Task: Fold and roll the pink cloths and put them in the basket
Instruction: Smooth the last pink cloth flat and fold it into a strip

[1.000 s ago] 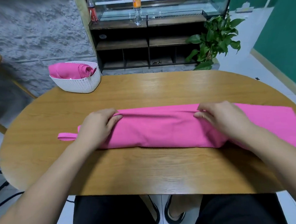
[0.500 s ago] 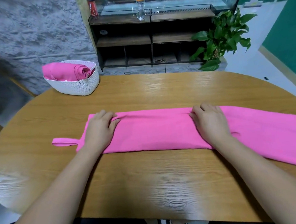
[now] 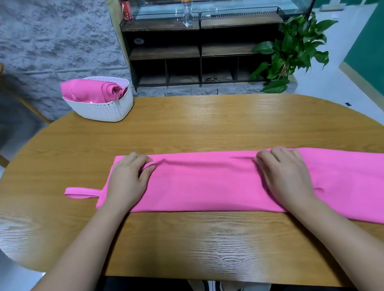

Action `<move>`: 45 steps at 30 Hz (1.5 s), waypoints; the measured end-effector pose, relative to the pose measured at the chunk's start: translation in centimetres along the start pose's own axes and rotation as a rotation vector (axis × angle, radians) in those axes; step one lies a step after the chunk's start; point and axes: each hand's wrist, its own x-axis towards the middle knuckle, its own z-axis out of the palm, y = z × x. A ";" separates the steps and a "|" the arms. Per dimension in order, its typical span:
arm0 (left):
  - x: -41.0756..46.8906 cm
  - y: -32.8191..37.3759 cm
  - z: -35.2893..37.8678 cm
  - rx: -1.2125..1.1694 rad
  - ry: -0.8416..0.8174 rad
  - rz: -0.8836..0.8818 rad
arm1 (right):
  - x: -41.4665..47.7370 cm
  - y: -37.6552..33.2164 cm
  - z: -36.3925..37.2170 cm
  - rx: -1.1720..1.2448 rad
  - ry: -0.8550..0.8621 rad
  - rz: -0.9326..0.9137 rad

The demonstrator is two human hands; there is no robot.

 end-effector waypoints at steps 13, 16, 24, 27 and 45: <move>0.4 -1.2 0.2 0.033 0.059 -0.107 | 4.3 1.4 4.6 0.060 -0.216 0.065; 0.6 -2.2 0.1 0.082 0.095 -0.150 | 4.2 1.5 4.5 0.085 -0.227 0.083; 1.2 -3.8 -0.7 0.051 0.167 -0.362 | 4.0 1.0 4.1 0.111 -0.205 0.083; 1.5 -4.5 -1.0 0.008 0.199 -0.431 | 3.9 0.9 4.1 0.117 -0.190 0.086; 4.5 2.8 2.2 0.177 0.050 -0.142 | 4.1 1.0 4.5 0.113 -0.194 0.095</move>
